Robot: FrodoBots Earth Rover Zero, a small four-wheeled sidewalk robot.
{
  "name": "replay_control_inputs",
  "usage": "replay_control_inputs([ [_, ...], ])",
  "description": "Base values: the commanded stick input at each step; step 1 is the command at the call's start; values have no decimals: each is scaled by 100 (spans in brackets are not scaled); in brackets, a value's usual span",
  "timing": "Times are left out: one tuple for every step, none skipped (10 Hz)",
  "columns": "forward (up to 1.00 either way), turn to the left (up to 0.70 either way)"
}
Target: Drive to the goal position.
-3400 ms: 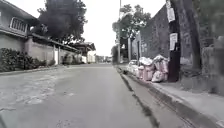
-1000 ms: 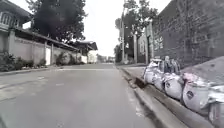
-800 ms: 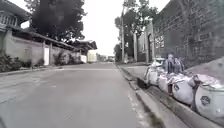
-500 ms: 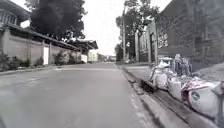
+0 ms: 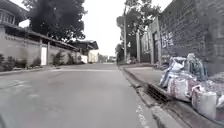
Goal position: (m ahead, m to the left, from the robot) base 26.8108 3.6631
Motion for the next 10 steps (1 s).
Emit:
replay_control_inputs([
  [100,0],
  [100,0],
  [100,0],
  [100,0],
  [100,0],
  [100,0],
  [100,0],
  [100,0],
  [100,0],
  [100,0],
])
